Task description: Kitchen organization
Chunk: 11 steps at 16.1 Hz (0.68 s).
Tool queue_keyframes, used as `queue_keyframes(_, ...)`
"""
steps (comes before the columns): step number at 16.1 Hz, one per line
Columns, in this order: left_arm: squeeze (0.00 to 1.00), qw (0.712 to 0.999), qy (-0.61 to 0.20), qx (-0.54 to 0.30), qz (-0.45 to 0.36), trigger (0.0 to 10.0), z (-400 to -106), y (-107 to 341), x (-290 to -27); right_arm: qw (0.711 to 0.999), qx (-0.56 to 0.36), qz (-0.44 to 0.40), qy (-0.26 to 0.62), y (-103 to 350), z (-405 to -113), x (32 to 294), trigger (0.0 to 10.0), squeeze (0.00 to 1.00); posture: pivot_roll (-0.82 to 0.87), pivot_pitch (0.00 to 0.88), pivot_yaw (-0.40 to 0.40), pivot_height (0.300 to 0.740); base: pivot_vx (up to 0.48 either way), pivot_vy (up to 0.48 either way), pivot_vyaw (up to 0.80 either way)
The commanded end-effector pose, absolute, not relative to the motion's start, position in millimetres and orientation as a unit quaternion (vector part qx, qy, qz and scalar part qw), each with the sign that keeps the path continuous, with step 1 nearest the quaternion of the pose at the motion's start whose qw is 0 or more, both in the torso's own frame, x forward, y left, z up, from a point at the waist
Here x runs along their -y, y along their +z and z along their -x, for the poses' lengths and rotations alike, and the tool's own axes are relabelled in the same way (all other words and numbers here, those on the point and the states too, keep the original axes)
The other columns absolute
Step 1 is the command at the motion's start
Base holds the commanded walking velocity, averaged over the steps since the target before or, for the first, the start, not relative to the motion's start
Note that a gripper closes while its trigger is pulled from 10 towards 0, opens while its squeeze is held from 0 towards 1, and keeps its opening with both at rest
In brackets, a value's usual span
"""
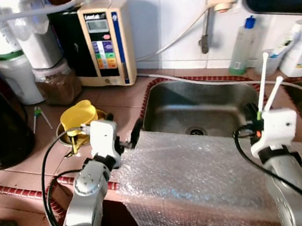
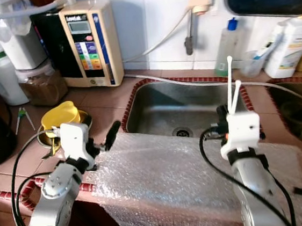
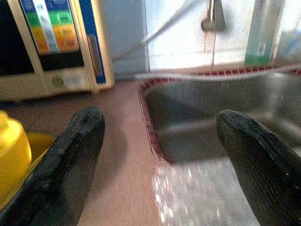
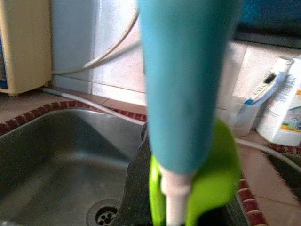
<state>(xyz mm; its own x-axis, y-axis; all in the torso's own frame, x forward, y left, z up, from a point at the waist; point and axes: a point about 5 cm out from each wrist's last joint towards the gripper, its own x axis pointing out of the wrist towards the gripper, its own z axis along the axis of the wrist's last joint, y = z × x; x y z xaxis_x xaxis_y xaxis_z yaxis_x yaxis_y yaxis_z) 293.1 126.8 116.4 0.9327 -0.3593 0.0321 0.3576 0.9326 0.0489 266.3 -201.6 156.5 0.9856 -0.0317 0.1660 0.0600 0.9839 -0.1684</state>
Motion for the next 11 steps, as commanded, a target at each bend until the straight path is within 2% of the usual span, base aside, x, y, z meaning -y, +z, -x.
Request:
queue_keyframes(1, 0.00, 0.982, -0.185, 0.010, -0.030, 10.0, -291, 109, -129, 0.992, 0.079, 0.092, -0.019, 158, -274, 205, 10.0, 0.00, 0.06, 0.000, 0.035, 0.740, 0.000, 0.000, 0.00)
queue_keyframes(4, 0.00, 0.975, -0.222, -0.005, -0.003, 10.0, -280, 106, -126, 0.992, 0.061, 0.112, 0.003, 156, -298, 213, 10.0, 0.00, 0.09, 0.007, 0.025, 0.740, 0.000, 0.000, 0.00)
queue_keyframes(7, 0.00, 0.952, -0.304, -0.026, 0.027, 10.0, -262, 111, -118, 0.993, 0.052, 0.110, 0.005, 161, -325, 226, 10.0, 0.00, 0.14, 0.034, 0.009, 0.740, 0.000, 0.000, 0.00)
queue_keyframes(11, 0.00, 0.950, -0.311, -0.013, 0.020, 10.0, -261, 128, -123, 0.994, 0.009, 0.097, 0.044, 152, -347, 228, 10.0, 0.00, 0.20, 0.074, 0.021, 0.740, 0.000, 0.000, 0.00)
